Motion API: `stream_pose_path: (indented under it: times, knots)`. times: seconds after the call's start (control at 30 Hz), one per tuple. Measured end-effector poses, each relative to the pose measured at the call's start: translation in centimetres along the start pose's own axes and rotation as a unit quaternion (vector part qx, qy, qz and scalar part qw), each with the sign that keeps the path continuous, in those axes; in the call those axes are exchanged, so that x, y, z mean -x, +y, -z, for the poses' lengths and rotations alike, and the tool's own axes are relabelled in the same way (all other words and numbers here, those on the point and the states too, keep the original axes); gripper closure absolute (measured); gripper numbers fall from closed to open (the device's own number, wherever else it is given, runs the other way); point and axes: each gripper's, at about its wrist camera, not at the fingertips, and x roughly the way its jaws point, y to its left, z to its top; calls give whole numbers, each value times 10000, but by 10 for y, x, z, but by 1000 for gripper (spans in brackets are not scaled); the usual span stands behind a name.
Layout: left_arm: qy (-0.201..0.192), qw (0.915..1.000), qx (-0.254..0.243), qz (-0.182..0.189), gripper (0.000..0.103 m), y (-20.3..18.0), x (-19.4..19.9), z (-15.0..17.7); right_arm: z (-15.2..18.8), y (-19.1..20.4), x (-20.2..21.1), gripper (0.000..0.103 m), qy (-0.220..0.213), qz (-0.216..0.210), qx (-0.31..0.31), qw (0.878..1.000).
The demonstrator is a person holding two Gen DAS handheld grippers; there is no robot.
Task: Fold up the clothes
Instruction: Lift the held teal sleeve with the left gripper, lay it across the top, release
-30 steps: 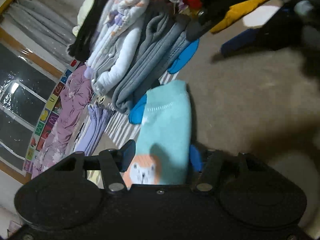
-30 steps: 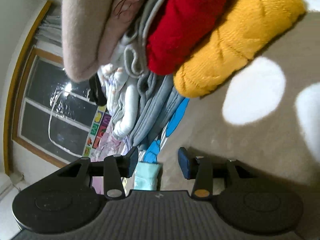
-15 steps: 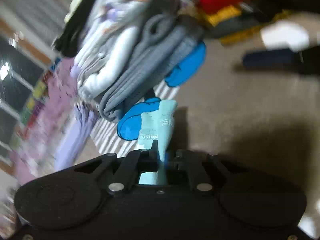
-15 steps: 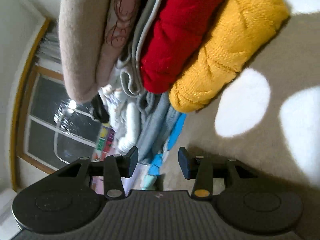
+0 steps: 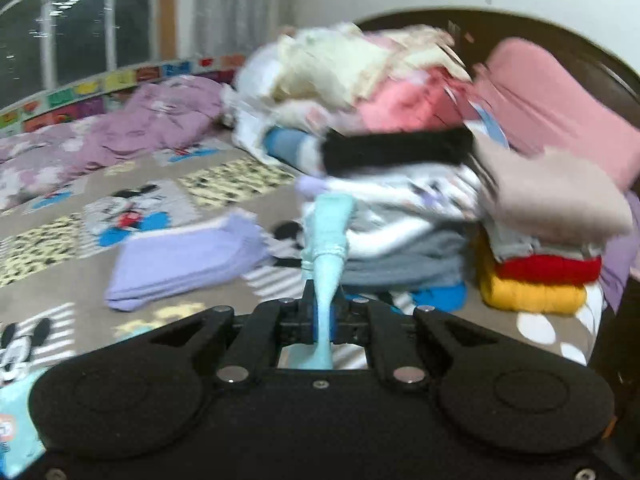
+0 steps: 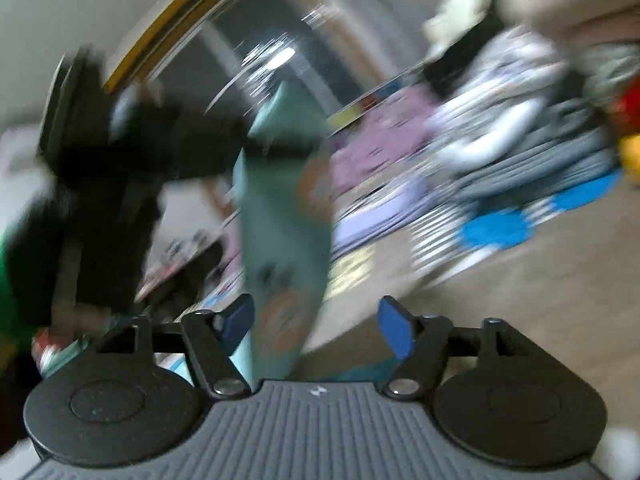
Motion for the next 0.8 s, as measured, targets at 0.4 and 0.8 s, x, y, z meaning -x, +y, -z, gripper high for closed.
stream_pose_path:
  times: [0.4, 0.8]
  knots:
    - [-539, 9892, 1334, -289, 99, 113, 81, 18, 65, 95, -42, 27, 1084, 184, 1900, 9756]
    - [-1061, 9712, 2095, -416, 99, 187, 146, 64, 105, 136, -53, 44, 1285, 692, 3275, 9335]
